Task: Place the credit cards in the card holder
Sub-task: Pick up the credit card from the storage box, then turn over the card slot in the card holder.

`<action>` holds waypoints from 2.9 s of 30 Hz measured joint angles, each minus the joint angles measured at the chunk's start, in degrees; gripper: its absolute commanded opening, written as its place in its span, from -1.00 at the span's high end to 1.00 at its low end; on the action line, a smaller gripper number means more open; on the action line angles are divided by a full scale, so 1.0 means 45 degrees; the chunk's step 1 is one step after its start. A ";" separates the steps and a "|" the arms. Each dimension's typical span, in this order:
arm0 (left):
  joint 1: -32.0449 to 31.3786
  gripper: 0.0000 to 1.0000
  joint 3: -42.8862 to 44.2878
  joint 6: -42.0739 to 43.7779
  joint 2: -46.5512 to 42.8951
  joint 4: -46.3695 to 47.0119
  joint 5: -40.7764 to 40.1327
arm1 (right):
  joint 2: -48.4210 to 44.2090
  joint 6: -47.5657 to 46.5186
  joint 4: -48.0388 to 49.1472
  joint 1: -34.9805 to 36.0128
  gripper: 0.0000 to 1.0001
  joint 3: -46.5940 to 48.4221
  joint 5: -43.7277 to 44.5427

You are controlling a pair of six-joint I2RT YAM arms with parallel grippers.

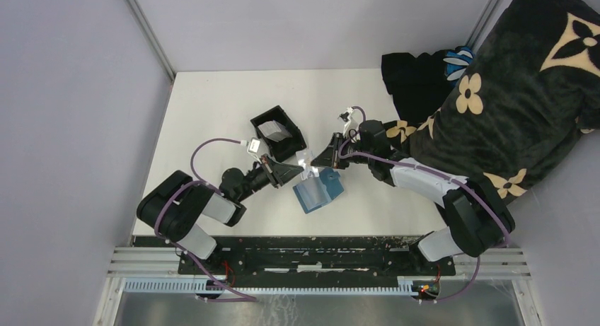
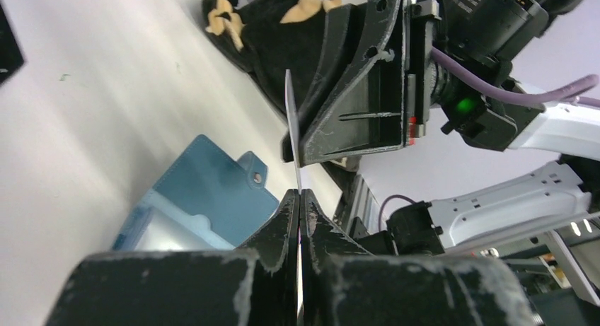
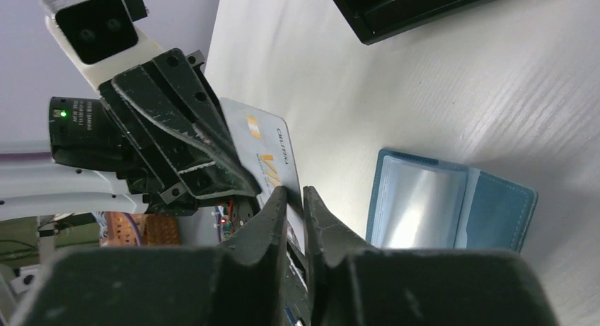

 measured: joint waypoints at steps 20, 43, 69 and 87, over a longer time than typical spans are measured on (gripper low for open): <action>-0.0121 0.17 -0.0155 0.0253 -0.2390 -0.5134 -0.3419 | -0.1321 -0.1311 -0.2302 0.1656 0.98 0.0321 0.2516; -0.2579 0.80 -0.0228 0.0991 -0.4449 -1.1880 -0.8267 | 0.1651 -0.5323 -0.9758 0.7631 0.98 0.4862 1.1604; -0.2875 0.85 -0.0126 0.0991 -0.4158 -1.2211 -0.8733 | 0.2735 -0.5391 -1.0885 0.8136 0.98 0.5731 1.2347; -0.2885 0.85 -0.0131 0.0991 -0.4158 -1.2211 -0.8898 | 0.3405 -0.5255 -1.0948 0.8136 0.98 0.5921 1.2322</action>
